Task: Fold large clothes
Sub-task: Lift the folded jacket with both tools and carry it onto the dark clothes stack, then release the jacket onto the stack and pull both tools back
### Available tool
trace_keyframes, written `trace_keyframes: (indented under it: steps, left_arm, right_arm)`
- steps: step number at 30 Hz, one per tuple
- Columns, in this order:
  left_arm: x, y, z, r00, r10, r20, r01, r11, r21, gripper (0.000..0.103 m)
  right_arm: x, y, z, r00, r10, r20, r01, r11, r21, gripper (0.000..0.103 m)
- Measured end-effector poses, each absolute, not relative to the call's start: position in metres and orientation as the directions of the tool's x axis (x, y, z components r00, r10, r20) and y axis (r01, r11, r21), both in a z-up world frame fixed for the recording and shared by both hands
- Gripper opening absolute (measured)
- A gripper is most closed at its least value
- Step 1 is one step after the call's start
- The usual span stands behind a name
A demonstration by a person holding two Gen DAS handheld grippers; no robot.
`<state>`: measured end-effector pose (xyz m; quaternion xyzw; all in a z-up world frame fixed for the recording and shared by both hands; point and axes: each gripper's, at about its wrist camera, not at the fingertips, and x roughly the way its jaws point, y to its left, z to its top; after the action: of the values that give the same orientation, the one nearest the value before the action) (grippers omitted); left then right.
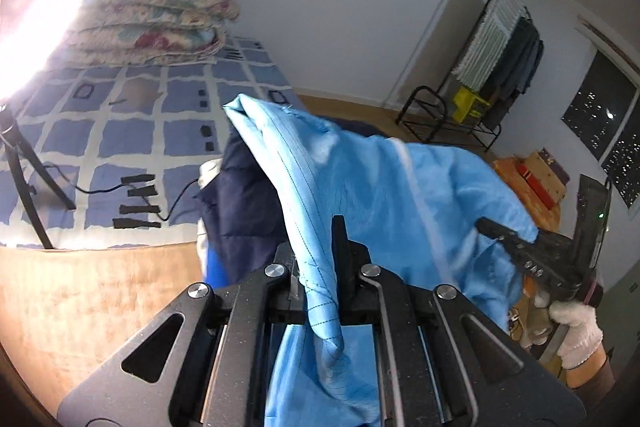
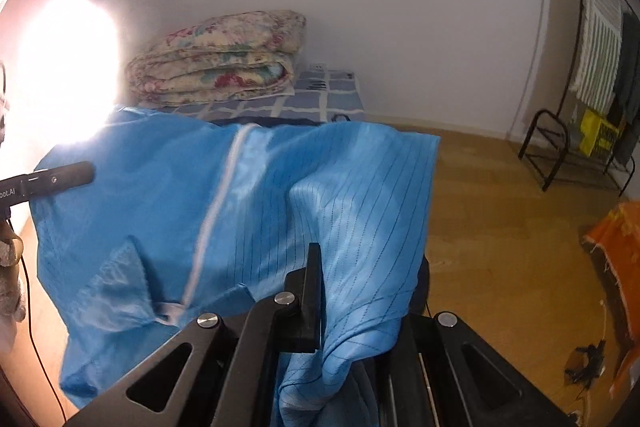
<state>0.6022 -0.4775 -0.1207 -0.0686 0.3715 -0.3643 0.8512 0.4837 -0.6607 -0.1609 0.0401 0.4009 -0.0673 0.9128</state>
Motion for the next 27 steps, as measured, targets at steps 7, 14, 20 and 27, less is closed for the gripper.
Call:
trace_keyframes:
  steps: [7,14,20,27]
  left_arm:
    - [0.605,-0.483,-0.141,0.502,-0.573,-0.648,0.521,0.798,-0.303,0.019]
    - [0.589,-0.476,-0.140,0.544,-0.499,-0.674,0.514,0.833,-0.202,0.047]
    - [0.564,-0.461,-0.116,0.558,-0.516,-0.650,0.524,0.827,-0.206,0.047]
    - [0.508,-0.441,-0.068,0.592,-0.537,-0.601,0.566,0.808,-0.164,0.047]
  right_arm:
    - [0.482,-0.676,-0.176,0.641,-0.174,-0.747,0.241,0.970,-0.019,0.045]
    - [0.479,-0.692,-0.173,0.577,-0.328,-0.748,0.373,0.921,-0.115,0.081]
    - [0.478,-0.694,-0.171,0.522,-0.382,-0.763,0.384,0.904,-0.190,0.088]
    - [0.451,-0.689,-0.158,0.497,-0.384,-0.778,0.389,0.900,-0.195,0.088]
